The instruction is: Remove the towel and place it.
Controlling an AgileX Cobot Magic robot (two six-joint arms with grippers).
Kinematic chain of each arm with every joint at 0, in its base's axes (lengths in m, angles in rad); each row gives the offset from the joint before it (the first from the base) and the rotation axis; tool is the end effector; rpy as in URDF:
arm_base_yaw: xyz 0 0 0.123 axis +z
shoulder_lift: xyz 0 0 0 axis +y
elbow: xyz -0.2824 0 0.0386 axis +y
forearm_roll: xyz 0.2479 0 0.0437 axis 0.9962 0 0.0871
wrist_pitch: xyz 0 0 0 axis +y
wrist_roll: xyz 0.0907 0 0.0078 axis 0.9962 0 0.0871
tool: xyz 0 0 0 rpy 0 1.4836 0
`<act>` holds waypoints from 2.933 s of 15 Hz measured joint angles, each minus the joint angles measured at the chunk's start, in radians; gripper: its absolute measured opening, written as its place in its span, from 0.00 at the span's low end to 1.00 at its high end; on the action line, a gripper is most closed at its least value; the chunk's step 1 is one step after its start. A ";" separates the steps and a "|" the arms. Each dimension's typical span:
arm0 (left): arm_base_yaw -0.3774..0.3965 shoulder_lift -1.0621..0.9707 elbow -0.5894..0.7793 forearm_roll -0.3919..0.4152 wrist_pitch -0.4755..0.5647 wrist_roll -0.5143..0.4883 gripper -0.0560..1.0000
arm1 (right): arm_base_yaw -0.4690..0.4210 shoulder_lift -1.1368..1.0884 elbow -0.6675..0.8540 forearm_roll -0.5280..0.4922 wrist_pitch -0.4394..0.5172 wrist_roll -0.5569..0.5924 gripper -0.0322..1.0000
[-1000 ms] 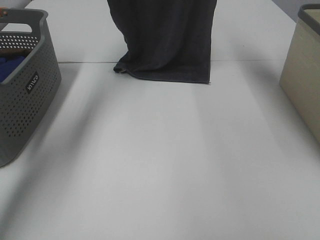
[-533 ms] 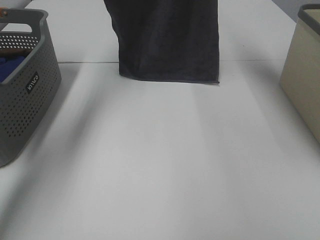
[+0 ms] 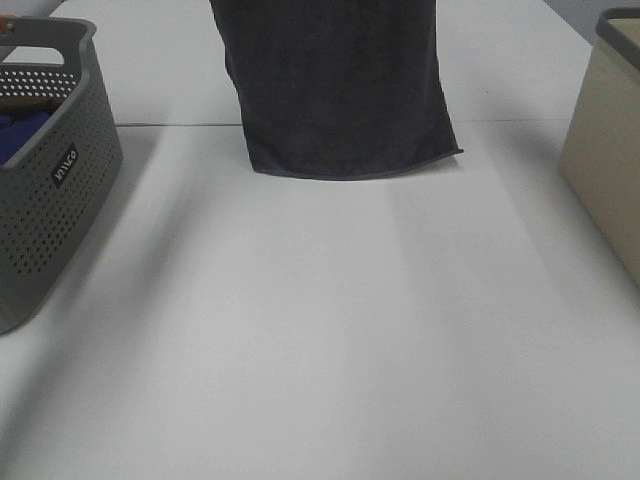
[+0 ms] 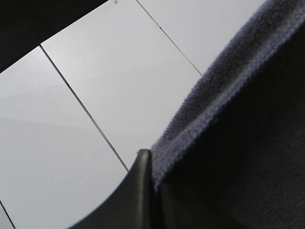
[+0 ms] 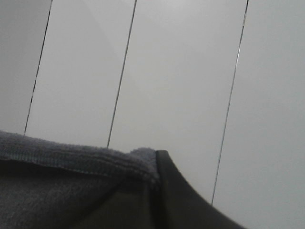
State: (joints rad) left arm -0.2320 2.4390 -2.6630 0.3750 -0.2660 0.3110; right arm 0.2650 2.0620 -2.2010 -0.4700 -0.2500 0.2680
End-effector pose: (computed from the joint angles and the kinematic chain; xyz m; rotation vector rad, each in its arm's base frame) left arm 0.5326 -0.1348 0.4217 0.5244 0.8751 0.3545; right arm 0.4685 0.1377 0.4707 -0.3501 1.0688 0.1304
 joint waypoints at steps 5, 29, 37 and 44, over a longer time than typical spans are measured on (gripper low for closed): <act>0.006 0.000 0.000 0.016 -0.015 0.097 0.05 | 0.000 0.012 0.000 0.000 -0.098 0.000 0.04; -0.179 -0.325 0.060 -0.193 1.467 -0.169 0.05 | -0.021 -0.260 0.000 0.655 1.452 -0.352 0.04; -0.194 -0.959 1.007 -0.402 1.434 -0.268 0.05 | -0.009 -0.661 0.573 0.803 1.453 -0.349 0.04; -0.194 -1.333 1.528 -0.706 1.401 -0.244 0.05 | 0.000 -1.058 1.042 0.841 1.450 -0.195 0.04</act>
State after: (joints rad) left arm -0.4260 1.1060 -1.1350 -0.3310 1.1350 0.0670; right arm 0.2650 1.0040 -1.1590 0.3710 1.2000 0.0730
